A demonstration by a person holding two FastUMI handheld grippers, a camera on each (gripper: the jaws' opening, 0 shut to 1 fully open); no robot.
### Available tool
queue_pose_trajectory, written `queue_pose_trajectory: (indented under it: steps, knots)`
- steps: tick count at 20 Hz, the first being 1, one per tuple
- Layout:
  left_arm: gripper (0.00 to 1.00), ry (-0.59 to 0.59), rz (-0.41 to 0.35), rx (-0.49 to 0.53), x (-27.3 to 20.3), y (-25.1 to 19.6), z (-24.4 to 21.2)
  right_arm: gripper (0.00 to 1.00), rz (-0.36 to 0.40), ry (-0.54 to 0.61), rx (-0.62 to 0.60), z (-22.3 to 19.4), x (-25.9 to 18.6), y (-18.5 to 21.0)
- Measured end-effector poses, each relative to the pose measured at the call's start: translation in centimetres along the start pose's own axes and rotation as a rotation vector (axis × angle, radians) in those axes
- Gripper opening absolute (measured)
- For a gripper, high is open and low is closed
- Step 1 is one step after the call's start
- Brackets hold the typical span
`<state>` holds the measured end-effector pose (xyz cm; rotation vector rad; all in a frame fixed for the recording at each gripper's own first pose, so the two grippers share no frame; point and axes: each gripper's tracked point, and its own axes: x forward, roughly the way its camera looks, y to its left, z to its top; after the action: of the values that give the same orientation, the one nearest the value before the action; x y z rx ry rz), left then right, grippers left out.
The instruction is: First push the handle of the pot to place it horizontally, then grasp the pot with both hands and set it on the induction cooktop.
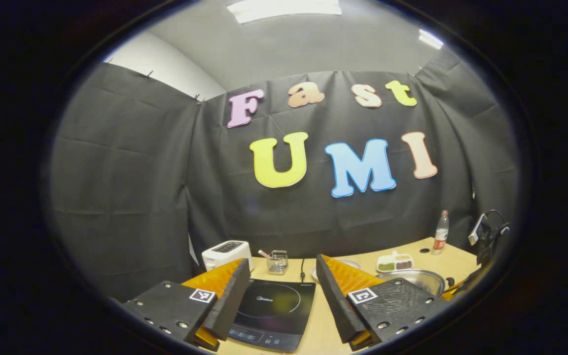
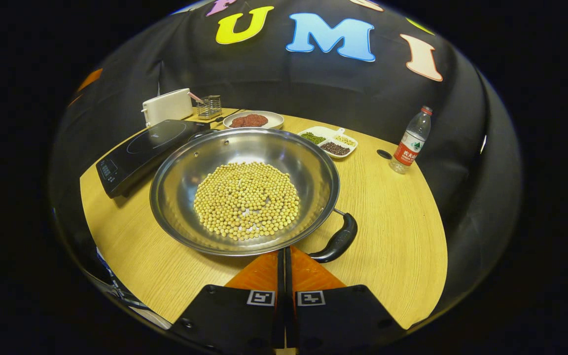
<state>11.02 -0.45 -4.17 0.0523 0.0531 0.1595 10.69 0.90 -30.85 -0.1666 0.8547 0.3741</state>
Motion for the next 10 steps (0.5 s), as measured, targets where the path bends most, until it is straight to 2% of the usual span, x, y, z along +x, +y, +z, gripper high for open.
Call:
queue_pose_trajectory:
  steps: [3,4,5,9,10]
  knots:
    - [0.82,0.009,0.005,0.007,0.2,-0.2,-0.3,0.02,-0.013,0.002,0.014,0.5,0.6,-1.1]
    - [0.79,0.011,0.007,0.009,0.4,-0.3,-0.3,0.02,-0.015,0.003,0.022,0.6,1.0,-1.5]
    - [0.82,0.015,0.009,0.01,0.6,-0.3,-0.6,0.02,-0.019,0.003,0.027,0.8,1.2,-1.7]
    - [0.82,0.029,0.017,0.01,1.0,-0.6,-1.2,0.0,-0.035,0.001,0.042,1.5,2.0,-2.9]
    - [0.79,0.032,0.017,0.01,1.1,-0.7,-1.3,0.02,-0.04,0.0,0.05,1.6,2.2,-3.2]
